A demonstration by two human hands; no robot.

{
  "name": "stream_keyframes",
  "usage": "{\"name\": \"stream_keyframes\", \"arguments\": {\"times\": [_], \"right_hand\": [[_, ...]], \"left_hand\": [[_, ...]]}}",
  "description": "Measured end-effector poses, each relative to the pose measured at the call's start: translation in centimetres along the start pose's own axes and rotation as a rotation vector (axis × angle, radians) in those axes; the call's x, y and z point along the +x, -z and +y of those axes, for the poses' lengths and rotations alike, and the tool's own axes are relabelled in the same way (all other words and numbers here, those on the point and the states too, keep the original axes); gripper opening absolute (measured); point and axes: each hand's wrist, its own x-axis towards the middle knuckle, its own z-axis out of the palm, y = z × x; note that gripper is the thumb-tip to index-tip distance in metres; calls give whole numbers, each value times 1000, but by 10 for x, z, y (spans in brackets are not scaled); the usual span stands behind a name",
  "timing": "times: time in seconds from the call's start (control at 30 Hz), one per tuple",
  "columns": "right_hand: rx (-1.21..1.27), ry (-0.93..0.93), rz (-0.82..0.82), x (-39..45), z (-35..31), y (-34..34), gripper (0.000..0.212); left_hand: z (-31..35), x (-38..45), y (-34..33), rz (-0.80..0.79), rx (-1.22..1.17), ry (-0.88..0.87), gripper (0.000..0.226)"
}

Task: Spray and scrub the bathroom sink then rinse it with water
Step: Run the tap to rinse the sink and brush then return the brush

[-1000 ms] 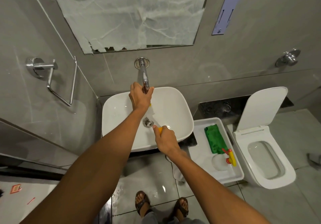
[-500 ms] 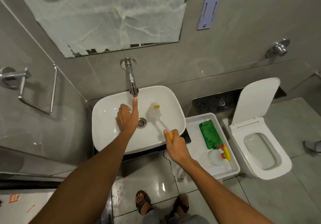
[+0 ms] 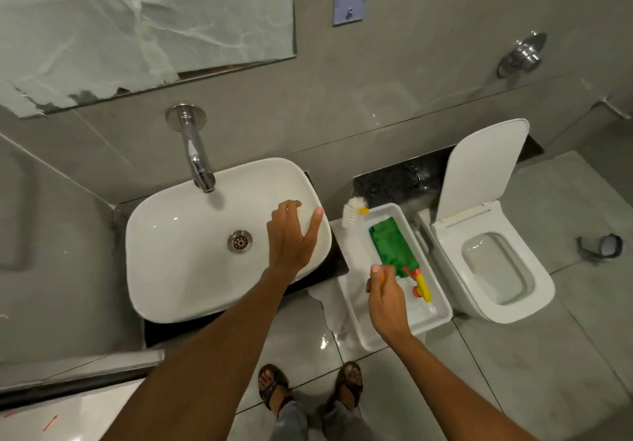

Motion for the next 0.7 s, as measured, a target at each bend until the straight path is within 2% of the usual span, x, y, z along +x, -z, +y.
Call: {"name": "stream_keyframes", "arguments": {"times": [0.1,0.23,0.33,0.47,0.7], "right_hand": [[-18,-65,11,21,27,7,42],[-90,-177,-72,42,56,-4,39],[-104,-268,-175,56,77,-21,31],[-136,-340,-275,68,99,-46,33],[-124,-462,-263,86,116,-85,33]], "left_hand": [[3,3,-30,-153,116,-103,86],[-4,6,-60,-218,208,-192,103],[-11,6,-80,-224,265,-219,104],[-17,6,-91,-172,306,-263,102],[-21,9,-97,-147,259,-294,96]]}}
